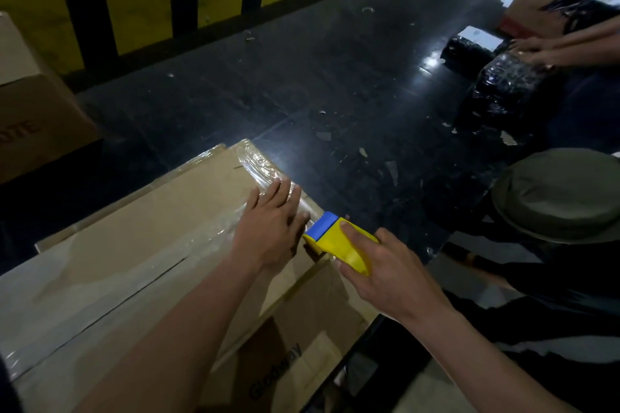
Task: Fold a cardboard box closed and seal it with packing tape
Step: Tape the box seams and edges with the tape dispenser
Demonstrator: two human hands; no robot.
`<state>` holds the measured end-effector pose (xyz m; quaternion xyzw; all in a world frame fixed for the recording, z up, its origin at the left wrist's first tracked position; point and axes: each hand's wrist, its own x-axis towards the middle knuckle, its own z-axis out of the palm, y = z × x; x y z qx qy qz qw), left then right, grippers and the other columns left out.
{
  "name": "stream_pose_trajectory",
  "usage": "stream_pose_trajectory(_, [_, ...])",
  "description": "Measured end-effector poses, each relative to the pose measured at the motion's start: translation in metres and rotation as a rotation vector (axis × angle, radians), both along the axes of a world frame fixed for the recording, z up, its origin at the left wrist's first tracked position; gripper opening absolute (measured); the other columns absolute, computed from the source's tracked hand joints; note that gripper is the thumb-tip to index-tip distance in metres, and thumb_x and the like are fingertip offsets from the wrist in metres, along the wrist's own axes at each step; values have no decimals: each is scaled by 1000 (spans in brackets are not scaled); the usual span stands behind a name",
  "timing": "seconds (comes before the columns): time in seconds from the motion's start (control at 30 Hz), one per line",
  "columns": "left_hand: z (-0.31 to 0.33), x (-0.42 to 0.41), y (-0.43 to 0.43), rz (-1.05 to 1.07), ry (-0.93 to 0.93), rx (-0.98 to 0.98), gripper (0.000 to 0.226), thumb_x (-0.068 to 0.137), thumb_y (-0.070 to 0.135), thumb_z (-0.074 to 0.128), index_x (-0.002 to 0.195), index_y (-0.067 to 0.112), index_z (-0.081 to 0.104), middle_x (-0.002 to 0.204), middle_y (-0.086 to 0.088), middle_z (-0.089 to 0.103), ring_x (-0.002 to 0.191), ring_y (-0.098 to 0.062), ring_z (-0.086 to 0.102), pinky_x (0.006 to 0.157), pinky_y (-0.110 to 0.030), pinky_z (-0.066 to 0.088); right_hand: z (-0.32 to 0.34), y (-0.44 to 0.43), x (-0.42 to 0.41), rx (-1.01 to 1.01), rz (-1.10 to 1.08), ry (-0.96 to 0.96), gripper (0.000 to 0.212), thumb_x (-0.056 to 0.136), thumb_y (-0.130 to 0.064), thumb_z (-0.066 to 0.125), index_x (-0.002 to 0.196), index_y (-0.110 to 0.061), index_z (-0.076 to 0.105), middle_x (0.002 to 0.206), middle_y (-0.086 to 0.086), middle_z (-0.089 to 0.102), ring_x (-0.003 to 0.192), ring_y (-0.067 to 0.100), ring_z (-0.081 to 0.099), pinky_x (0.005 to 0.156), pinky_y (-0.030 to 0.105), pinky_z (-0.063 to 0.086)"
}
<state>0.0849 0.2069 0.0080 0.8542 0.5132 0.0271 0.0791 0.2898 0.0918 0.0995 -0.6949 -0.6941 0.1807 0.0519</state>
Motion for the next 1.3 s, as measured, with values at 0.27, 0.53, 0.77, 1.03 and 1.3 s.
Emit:
stream_pose_trajectory(0.27, [2,3,2,58,-59,-15,70,101,58,17,160,21,26,169,-2,22,156,-21,11,124,-52,10,-7,-37,14,-1,-63,3,69,84,-72,35,146,-43,33,86,-2,38,71,25,55,61,37,49])
stream_pose_trajectory(0.53, [7,21,-7,148,7,-80,95,90,83,16,162,21,9,171,-2,0,157,-23,-7,122,-61,-4,-6,-39,17,9,-67,32,69,86,-70,40,148,-44,27,90,-2,39,77,25,57,66,38,50])
stream_pose_trajectory(0.77, [7,20,-6,161,-26,-55,98,87,85,17,162,22,15,171,-1,3,157,-22,-3,122,-62,0,-9,-54,25,38,-82,58,69,86,-71,41,148,-45,26,86,-5,35,73,19,52,64,34,48])
stream_pose_trajectory(1.03, [7,26,-8,200,-50,-54,100,85,86,22,162,23,15,171,0,3,157,-20,-4,122,-62,-5,-18,-46,16,-21,-128,48,67,89,-60,52,149,-44,27,93,0,41,88,29,58,72,39,47])
stream_pose_trajectory(1.3, [13,25,6,269,4,-49,101,85,88,18,162,24,13,171,-1,4,157,-22,-2,122,-63,-5,-43,-36,43,-253,-36,161,49,82,-55,58,128,-39,58,103,7,67,102,26,63,75,26,43])
